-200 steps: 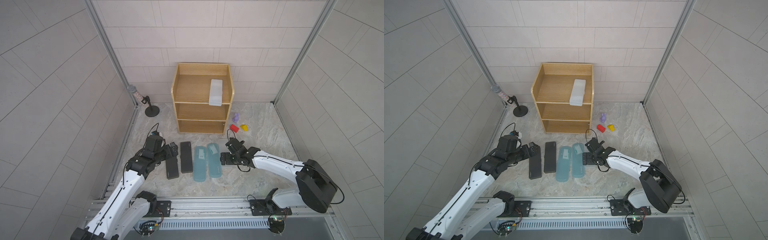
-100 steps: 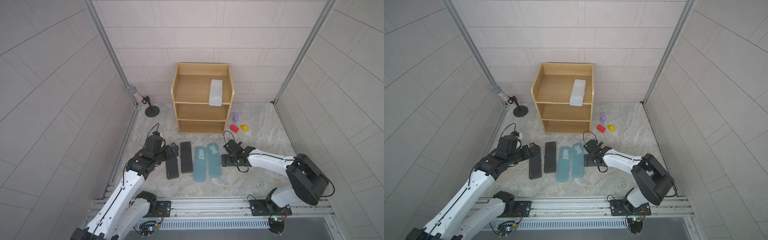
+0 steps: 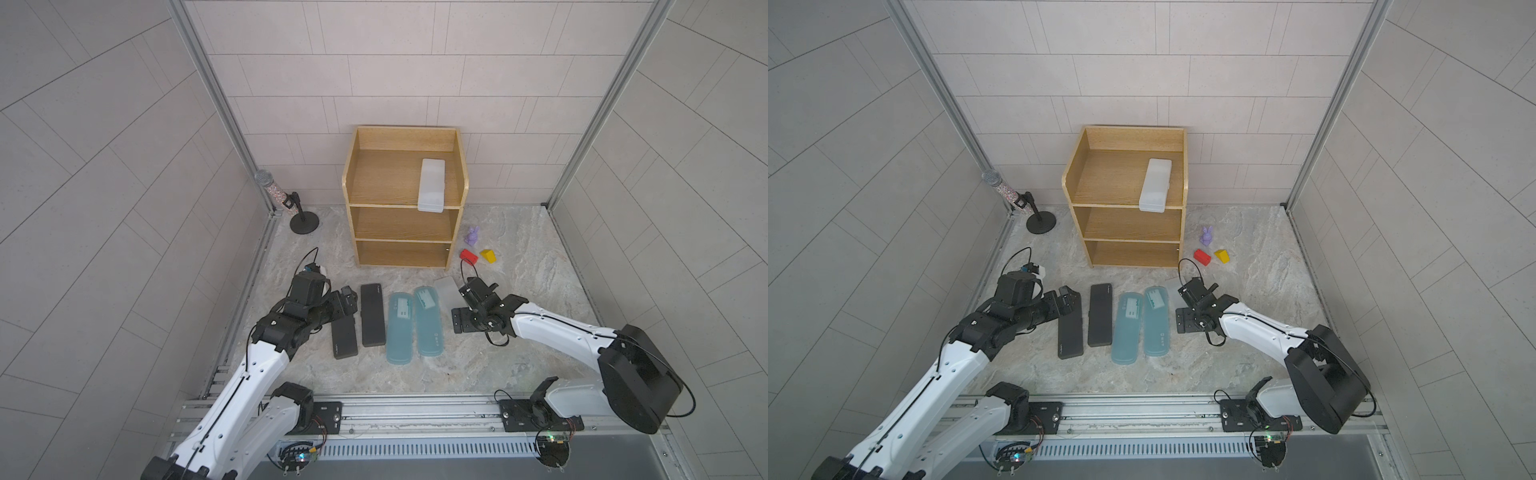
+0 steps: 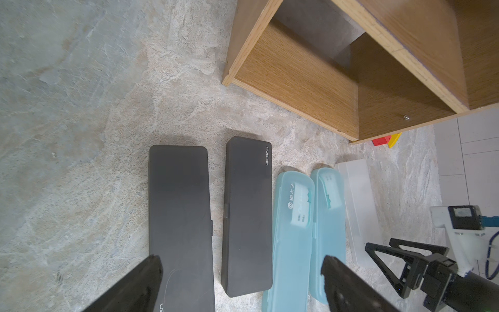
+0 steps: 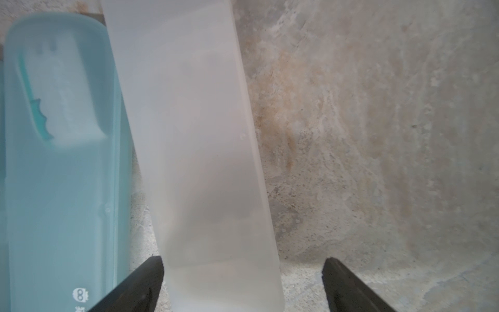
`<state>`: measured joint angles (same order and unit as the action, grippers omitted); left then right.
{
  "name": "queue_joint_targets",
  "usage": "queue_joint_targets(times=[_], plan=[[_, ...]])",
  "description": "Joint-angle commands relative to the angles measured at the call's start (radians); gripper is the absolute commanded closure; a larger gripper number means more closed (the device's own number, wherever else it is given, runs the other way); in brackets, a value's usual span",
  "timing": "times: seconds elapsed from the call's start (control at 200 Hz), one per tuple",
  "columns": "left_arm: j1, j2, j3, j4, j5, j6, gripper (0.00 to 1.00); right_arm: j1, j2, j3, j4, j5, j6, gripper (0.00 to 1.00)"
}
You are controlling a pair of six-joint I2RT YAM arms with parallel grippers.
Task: Place the pencil cases on the shelf according to color
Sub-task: Pick up the pencil case from the center of the board.
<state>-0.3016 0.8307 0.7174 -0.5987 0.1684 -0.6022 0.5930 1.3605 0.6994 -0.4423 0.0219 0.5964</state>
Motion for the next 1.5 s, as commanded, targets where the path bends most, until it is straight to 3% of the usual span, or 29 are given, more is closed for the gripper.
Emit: queue_joint_targets(times=[0.0, 0.54, 0.856, 1.171, 1.496], plan=[[0.002, -0.013, -0.011, 0.002, 0.0, 0.011, 0.0, -0.001, 0.03, 0.011, -0.003, -0.023, -0.038, 0.04], [0.003, 0.007, -0.048, 0.042, 0.005, -0.02, 0.01, 0.033, 0.117, -0.029, 0.038, 0.005, -0.016, 0.06], [0.004, 0.007, -0.054, 0.043, 0.0, -0.021, 0.01, 0.063, 0.164, -0.043, 0.042, 0.042, 0.006, 0.19], [0.002, 0.001, -0.06, 0.043, -0.017, -0.024, 0.01, 0.181, -0.01, -0.003, -0.171, 0.191, 0.056, 0.43], [0.001, -0.005, -0.028, 0.039, -0.015, -0.024, 0.01, 0.274, -0.281, 0.02, -0.343, 0.215, 0.139, 0.53]])
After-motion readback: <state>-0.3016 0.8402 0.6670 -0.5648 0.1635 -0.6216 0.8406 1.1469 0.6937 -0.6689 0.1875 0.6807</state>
